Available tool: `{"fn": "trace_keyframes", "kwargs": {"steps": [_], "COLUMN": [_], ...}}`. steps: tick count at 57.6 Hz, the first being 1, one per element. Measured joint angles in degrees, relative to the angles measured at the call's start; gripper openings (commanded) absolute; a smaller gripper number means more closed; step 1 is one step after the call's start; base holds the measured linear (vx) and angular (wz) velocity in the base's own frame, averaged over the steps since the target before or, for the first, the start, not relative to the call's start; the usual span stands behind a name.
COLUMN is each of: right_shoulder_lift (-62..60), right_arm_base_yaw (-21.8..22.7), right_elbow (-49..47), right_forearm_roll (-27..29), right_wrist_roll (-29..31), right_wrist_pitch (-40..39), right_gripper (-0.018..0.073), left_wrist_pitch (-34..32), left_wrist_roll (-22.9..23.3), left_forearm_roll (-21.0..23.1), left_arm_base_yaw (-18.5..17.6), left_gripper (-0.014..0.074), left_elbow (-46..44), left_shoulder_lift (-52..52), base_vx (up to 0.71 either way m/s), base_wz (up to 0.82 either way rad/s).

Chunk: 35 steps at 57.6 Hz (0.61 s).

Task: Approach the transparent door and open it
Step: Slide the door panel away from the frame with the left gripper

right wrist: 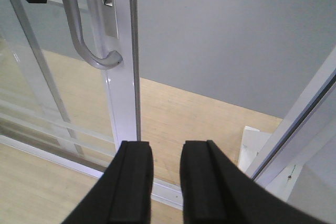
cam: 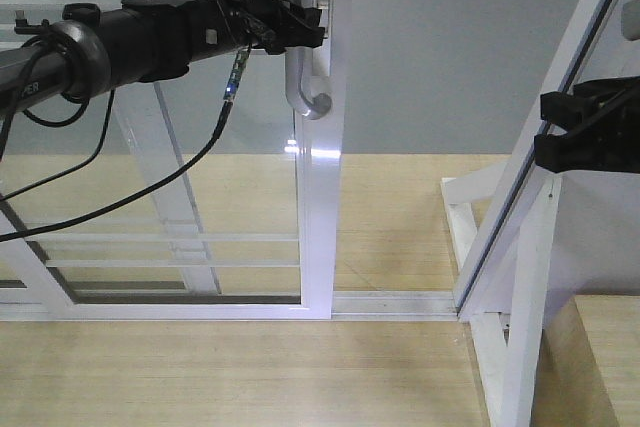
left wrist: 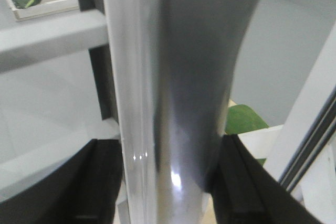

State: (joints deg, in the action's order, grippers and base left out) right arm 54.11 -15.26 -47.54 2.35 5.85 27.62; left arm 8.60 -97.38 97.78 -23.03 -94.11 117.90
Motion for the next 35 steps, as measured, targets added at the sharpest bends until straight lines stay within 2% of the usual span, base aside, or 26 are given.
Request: {"fn": "trace_keyframes", "kwargs": {"steps": [20,35], "right_shoulder_lift": [0.0,0.0], "right_arm_base_yaw": [0.0,0.0], "right_elbow": [0.0,0.0], "right_forearm_roll": [0.0,0.0], "right_wrist_roll": [0.0,0.0], "right_wrist_pitch": [0.0,0.0], "right_gripper": [0.0245,0.0245], "left_wrist_pitch": [-8.6,-20.4], "left_wrist_roll": [0.0,0.0], "left_forearm_roll": [1.1,3.0], "left_arm_base_yaw": [0.0,0.0], "left_gripper": [0.0436,0.0436], "left_elbow": [0.3,0.3], "left_shoulder_lift": [-2.6,-4.2], "base_vx": [0.0,0.0], "base_wz": [0.0,0.0]}}
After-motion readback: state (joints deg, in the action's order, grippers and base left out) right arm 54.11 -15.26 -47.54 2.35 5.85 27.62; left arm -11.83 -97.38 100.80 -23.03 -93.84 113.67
